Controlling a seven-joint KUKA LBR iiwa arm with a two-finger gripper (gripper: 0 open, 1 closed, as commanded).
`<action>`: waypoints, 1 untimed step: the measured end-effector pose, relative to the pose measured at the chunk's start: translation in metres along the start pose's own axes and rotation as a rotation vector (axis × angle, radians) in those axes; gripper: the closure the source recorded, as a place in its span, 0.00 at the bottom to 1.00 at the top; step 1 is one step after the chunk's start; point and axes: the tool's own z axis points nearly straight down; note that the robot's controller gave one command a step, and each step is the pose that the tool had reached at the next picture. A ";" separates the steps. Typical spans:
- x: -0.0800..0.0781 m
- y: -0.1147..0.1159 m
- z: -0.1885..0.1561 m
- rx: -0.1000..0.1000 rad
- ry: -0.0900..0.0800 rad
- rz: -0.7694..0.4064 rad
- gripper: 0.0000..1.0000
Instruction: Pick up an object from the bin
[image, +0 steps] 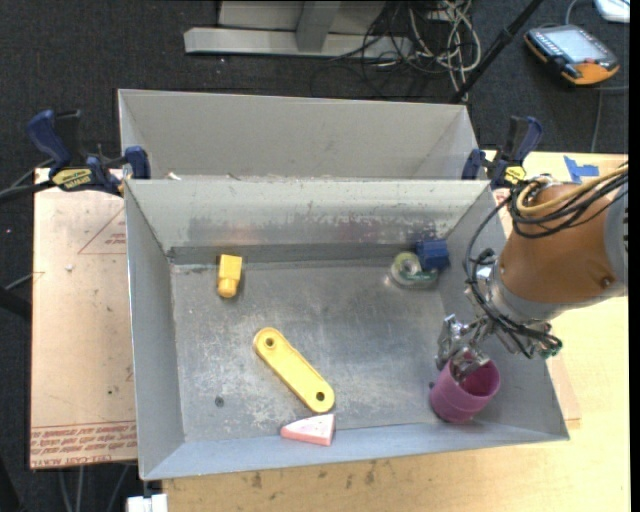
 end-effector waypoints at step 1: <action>0.000 0.000 0.000 0.000 0.000 0.000 1.00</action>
Offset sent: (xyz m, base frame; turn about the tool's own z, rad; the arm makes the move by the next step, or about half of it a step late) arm -0.0042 -0.0157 0.0789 -0.3378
